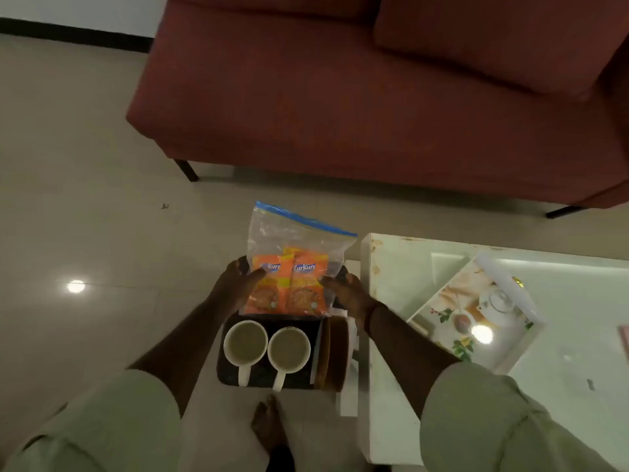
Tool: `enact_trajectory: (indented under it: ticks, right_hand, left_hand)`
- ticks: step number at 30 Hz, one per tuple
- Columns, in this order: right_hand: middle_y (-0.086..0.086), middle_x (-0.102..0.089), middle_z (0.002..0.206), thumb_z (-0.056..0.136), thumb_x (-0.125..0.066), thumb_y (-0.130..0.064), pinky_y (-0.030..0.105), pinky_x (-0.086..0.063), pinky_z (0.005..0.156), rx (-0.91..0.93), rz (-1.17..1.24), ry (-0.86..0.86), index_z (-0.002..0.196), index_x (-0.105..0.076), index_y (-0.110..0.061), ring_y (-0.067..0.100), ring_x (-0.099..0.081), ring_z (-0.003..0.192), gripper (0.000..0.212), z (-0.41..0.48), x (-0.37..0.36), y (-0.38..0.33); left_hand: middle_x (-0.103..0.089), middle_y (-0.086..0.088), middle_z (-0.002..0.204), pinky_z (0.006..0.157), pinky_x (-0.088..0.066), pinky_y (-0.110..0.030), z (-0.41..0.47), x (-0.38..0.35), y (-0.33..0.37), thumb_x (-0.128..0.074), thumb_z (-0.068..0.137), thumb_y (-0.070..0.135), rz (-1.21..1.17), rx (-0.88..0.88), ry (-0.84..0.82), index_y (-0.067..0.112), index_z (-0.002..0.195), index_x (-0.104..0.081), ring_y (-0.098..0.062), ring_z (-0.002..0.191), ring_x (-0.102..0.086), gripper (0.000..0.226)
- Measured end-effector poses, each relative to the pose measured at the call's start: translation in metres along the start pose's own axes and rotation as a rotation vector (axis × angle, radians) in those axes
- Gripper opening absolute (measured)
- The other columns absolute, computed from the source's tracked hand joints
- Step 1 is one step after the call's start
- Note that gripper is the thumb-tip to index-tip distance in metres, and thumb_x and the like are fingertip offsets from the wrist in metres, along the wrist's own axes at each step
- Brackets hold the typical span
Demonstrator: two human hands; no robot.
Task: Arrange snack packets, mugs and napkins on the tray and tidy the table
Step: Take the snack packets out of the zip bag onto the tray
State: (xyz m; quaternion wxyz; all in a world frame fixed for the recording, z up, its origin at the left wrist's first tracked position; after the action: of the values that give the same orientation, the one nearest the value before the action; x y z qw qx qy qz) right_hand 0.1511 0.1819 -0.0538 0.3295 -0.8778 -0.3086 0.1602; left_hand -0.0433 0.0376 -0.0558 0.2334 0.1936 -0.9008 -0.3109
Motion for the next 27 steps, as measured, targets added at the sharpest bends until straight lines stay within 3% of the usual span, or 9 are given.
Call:
enact_trajectory:
  ticks: [2, 5, 6, 9, 11, 14, 19, 22, 27]
  right_hand:
    - [0.013, -0.062, 0.131, 0.09, -0.068, -0.009, 0.049, -0.054, 0.095, 0.01, 0.006, 0.003, 0.137, -0.047, -0.009, 0.031, -0.062, 0.118, 0.052, 0.013, -0.002, 0.006]
    - [0.002, -0.063, 0.12, 0.088, -0.07, -0.007, 0.028, -0.059, 0.065, -0.003, 0.058, -0.008, 0.13, -0.045, -0.017, 0.014, -0.065, 0.098, 0.05, 0.023, -0.006, 0.012]
    - [0.001, -0.062, 0.118, 0.087, -0.07, -0.005, 0.026, -0.059, 0.063, -0.013, 0.08, 0.001, 0.129, -0.044, -0.018, 0.014, -0.065, 0.097, 0.051, 0.026, -0.006, 0.015]
    - [0.005, -0.062, 0.119, 0.086, -0.071, -0.002, 0.046, -0.057, 0.086, -0.054, 0.079, 0.011, 0.113, -0.051, -0.022, 0.028, -0.063, 0.11, 0.038, 0.03, -0.009, 0.019]
    - [0.009, -0.062, 0.125, 0.086, -0.071, -0.001, 0.053, -0.053, 0.094, -0.057, 0.052, 0.049, 0.117, -0.054, -0.015, 0.032, -0.063, 0.113, 0.038, 0.031, -0.005, 0.019]
    - [0.012, -0.063, 0.128, 0.085, -0.07, 0.0, 0.044, -0.057, 0.087, 0.0, 0.045, 0.104, 0.127, -0.053, -0.01, 0.028, -0.064, 0.11, 0.046, 0.022, 0.001, 0.008]
    - [0.004, -0.069, 0.113, 0.087, -0.068, 0.001, 0.04, -0.058, 0.084, 0.142, 0.091, 0.161, 0.112, -0.059, -0.018, 0.028, -0.065, 0.112, 0.033, -0.025, 0.02, -0.036]
    - [0.001, -0.071, 0.113, 0.088, -0.064, 0.001, 0.031, -0.059, 0.078, 0.253, 0.105, 0.081, 0.118, -0.06, -0.021, 0.025, -0.066, 0.112, 0.037, -0.08, 0.028, -0.076]
    - [0.017, -0.066, 0.127, 0.087, -0.064, -0.002, 0.05, -0.054, 0.094, 0.311, 0.157, -0.148, 0.133, -0.055, -0.007, 0.035, -0.063, 0.117, 0.047, -0.203, 0.048, -0.115]
  left_hand:
    - [-0.063, -0.017, 0.126, 0.096, -0.05, -0.057, 0.014, -0.011, -0.011, -0.075, 0.081, 0.023, -0.154, 0.008, -0.024, 0.008, 0.131, -0.05, -0.036, 0.109, -0.064, 0.058]
    - [-0.06, -0.014, 0.128, 0.092, -0.052, -0.058, 0.026, -0.017, -0.023, -0.076, 0.081, 0.011, -0.194, 0.016, -0.004, 0.012, 0.137, -0.041, -0.036, 0.112, -0.062, 0.066]
    - [-0.06, -0.013, 0.127, 0.092, -0.053, -0.056, 0.028, -0.017, -0.024, -0.078, 0.078, 0.012, -0.179, 0.008, -0.003, 0.013, 0.137, -0.041, -0.034, 0.111, -0.062, 0.069]
    - [-0.066, -0.009, 0.116, 0.087, -0.056, -0.047, 0.029, -0.013, -0.025, -0.084, 0.063, 0.021, -0.089, 0.015, 0.003, 0.016, 0.131, -0.049, -0.029, 0.1, -0.065, 0.077]
    - [-0.071, -0.01, 0.106, 0.077, -0.056, -0.036, 0.02, -0.003, -0.016, -0.079, 0.063, 0.022, 0.01, 0.006, 0.116, 0.016, 0.119, -0.062, -0.027, 0.091, -0.067, 0.059]
    - [-0.074, -0.005, 0.091, 0.069, -0.058, -0.034, -0.003, 0.007, 0.012, -0.073, 0.06, 0.028, -0.045, -0.073, 0.228, 0.018, 0.099, -0.071, -0.025, 0.084, -0.071, 0.04]
    - [-0.074, -0.002, 0.088, 0.072, -0.061, -0.043, -0.057, 0.016, 0.069, -0.076, 0.073, 0.023, -0.077, -0.241, 0.253, 0.016, 0.095, -0.069, -0.021, 0.081, -0.072, 0.024]
    - [-0.073, -0.002, 0.087, 0.067, -0.061, -0.039, -0.103, 0.019, 0.102, -0.076, 0.071, 0.026, -0.083, -0.325, 0.268, 0.015, 0.095, -0.068, -0.018, 0.078, -0.071, 0.028]
    - [-0.071, 0.009, 0.079, 0.053, -0.051, -0.011, -0.207, 0.003, 0.141, -0.079, 0.079, 0.028, -0.111, -0.448, 0.227, 0.02, 0.094, -0.067, 0.006, 0.068, -0.067, 0.021]
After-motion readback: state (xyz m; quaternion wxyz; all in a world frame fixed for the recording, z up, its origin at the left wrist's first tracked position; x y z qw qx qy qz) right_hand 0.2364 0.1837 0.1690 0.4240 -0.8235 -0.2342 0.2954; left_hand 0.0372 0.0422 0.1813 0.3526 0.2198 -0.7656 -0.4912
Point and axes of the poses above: each hand's wrist, its own z-axis towards the middle knuckle, its own x-axis out of the back of the hand, y = z × x, the point moved 8 cm from there along z, towards the middle knuckle
